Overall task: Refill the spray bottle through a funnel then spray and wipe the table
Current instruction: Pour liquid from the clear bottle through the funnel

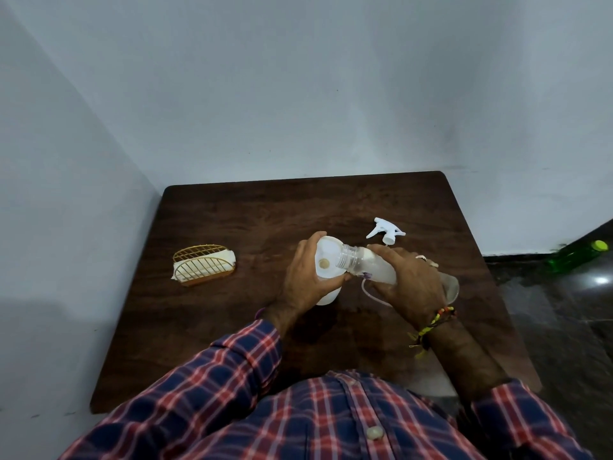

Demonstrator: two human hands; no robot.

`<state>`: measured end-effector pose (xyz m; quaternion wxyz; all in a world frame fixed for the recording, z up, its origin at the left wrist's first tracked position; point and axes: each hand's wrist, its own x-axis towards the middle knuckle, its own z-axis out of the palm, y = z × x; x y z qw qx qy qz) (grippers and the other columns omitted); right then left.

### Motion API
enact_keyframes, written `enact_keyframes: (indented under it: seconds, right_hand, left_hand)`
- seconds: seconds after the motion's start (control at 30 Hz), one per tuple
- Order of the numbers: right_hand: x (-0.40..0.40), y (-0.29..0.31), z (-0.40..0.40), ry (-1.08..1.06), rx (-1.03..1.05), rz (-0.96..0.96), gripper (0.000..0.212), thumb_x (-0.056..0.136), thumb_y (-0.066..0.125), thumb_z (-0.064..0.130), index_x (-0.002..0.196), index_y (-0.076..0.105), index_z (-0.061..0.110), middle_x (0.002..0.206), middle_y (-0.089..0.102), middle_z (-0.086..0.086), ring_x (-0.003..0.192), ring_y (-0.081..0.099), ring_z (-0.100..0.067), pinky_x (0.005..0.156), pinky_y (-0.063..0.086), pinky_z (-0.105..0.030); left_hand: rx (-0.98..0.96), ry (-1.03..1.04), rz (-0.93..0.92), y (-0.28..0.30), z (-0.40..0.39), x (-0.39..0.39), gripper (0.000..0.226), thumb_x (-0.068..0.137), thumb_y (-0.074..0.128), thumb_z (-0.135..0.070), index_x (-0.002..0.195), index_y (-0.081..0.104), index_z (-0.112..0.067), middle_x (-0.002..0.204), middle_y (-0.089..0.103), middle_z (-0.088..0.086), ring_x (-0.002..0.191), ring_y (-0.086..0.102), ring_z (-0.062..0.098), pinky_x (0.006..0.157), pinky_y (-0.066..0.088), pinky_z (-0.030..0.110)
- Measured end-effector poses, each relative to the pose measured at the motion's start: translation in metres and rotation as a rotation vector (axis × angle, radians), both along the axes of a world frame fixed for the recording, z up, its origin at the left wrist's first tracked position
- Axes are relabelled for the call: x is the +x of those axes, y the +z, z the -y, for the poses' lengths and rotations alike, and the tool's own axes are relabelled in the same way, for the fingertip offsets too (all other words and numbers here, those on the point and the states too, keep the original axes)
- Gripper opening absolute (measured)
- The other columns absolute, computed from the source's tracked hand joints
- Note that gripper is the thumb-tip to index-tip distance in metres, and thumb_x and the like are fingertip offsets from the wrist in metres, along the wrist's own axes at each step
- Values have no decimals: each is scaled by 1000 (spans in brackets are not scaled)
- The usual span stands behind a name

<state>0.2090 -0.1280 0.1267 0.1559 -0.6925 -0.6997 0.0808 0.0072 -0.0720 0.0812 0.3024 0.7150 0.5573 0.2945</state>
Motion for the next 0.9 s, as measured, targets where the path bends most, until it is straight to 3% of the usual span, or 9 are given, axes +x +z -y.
enact_keyframes:
  seconds: [0.07,0.3,0.53,0.63,0.77,0.9]
  right_hand:
    - [0,2,0,4,-4,7,67,71,80,41,133,55,33,117,68,0,99,65,-29,85,55,-44]
    - [-3,8,0,9,-8,23,69,70,83,35,132,55,32,116,69,-3,99,65,-30,83,56,-46]
    - [-4,13,-2,23,5,52,66,70,81,32,132,56,31,113,69,-3,99,65,-30,83,55,-44]
    - [-4,13,-2,22,1,45,66,70,81,31,132,55,32,115,68,-3,100,65,-31,85,55,-48]
    - [-4,12,-3,10,-1,42,69,69,81,33,132,53,35,117,68,-1,100,65,-31,85,54,-49]
    - [-4,10,-4,6,-4,27,70,68,82,33,132,52,35,117,68,-2,101,65,-31,87,54,-52]
  left_hand:
    - [5,0,7,0,1,0,90,68,83,-43,142,34,-25,138,44,-2,117,38,0,98,40,22]
    - [3,10,2,-4,1,0,90,68,82,-47,141,34,-28,137,44,-4,114,36,-4,85,27,1]
    - [13,2,8,-3,0,-1,90,68,83,-44,141,35,-26,137,44,-1,116,38,1,90,33,11]
    - [14,-1,1,-4,1,-1,90,67,82,-48,141,34,-26,138,44,-1,117,38,2,89,30,8]
    - [15,4,10,-3,2,-1,90,68,82,-46,142,35,-24,137,45,-1,118,38,2,94,36,13]
    - [1,6,4,-2,1,0,88,71,83,-40,143,35,-22,140,44,1,118,35,0,90,26,1]
